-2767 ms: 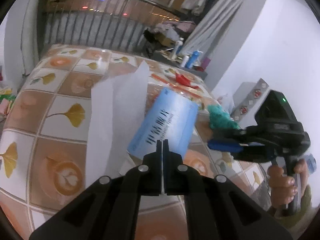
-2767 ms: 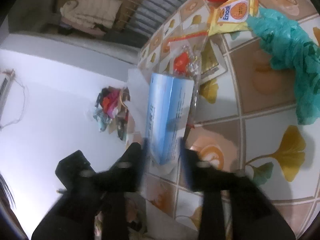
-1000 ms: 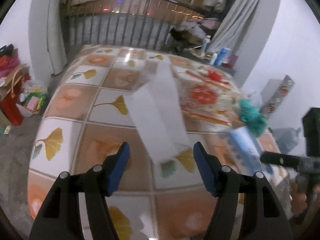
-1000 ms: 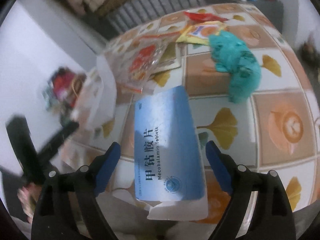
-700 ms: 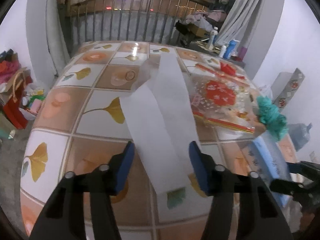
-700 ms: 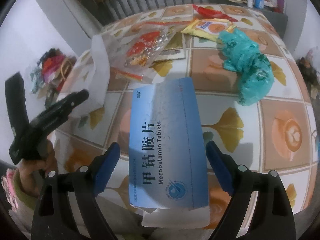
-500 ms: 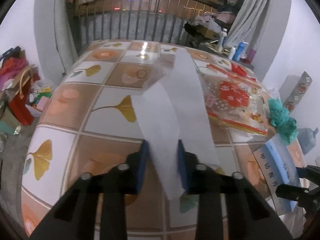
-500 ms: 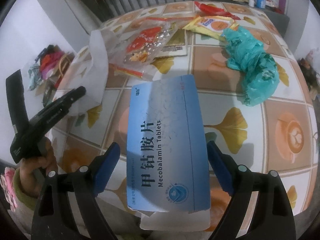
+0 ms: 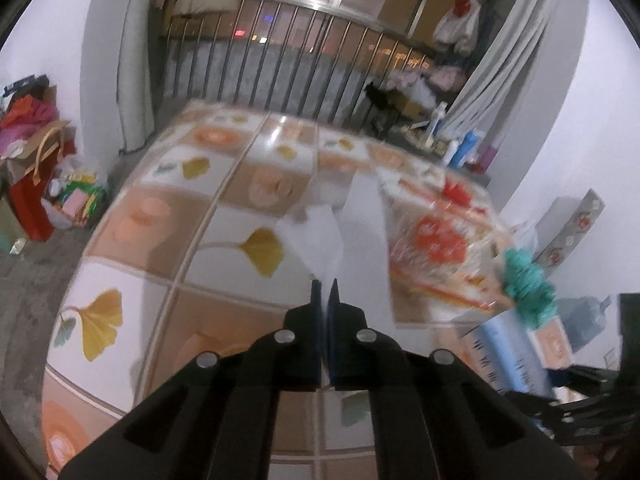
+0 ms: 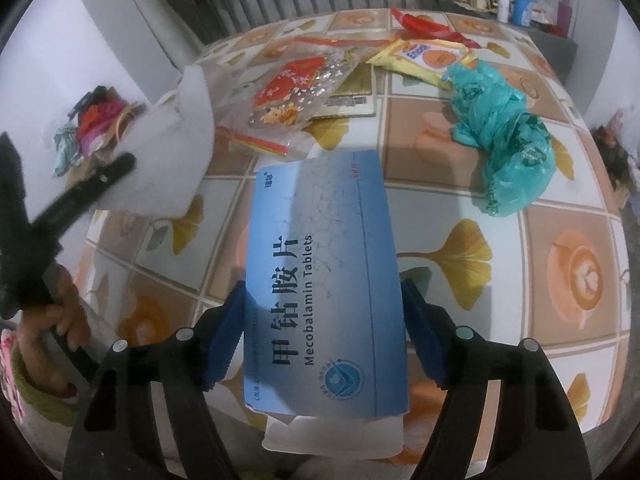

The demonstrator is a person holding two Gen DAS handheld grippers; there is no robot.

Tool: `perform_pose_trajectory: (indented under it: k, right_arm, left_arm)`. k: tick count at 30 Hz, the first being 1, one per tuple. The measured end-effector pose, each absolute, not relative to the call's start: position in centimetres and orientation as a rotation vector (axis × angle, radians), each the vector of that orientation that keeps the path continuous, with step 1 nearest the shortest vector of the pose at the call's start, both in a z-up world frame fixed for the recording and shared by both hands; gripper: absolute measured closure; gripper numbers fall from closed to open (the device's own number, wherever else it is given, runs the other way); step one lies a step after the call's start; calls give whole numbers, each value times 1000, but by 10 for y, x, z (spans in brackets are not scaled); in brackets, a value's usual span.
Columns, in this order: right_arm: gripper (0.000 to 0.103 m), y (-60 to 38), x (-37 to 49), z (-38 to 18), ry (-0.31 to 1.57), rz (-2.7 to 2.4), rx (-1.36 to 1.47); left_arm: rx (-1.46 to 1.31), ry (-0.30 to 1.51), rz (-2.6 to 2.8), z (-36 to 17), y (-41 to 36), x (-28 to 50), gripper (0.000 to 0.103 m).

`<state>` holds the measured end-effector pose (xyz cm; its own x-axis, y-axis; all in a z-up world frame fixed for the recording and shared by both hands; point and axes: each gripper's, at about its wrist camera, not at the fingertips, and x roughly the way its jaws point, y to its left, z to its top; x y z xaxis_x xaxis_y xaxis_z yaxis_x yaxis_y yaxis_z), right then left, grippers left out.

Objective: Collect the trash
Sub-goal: 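Carry the box and white sheet over the blue wastebasket and open both grippers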

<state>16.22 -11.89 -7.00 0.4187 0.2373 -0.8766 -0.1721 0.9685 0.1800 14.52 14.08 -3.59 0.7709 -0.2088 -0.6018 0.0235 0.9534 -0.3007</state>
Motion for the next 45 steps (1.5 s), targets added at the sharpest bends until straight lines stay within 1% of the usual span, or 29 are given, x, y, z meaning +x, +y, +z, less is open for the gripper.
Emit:
perform_pose_trajectory:
  k: [6, 10, 17, 25, 36, 45]
  right_arm:
    - [36, -129, 159, -66, 1109, 288, 144]
    - [37, -136, 158, -59, 1100, 313, 204]
    - [37, -146, 144, -33, 1023, 346, 272]
    - [37, -174, 130, -7, 931, 360, 371]
    - [37, -248, 91, 10, 815, 285, 549]
    - [37, -323, 47, 20, 701, 146, 662]
  left_arm:
    - [-282, 570, -180, -6, 138, 129, 101]
    - [-299, 529, -216, 10, 140, 123, 101]
    - [-386, 477, -304, 42, 146, 113, 101]
    - [-362, 434, -386, 75, 130, 98, 101]
    - [-291, 453, -557, 108, 62, 91, 101]
    - [-212, 500, -746, 124, -28, 105, 101]
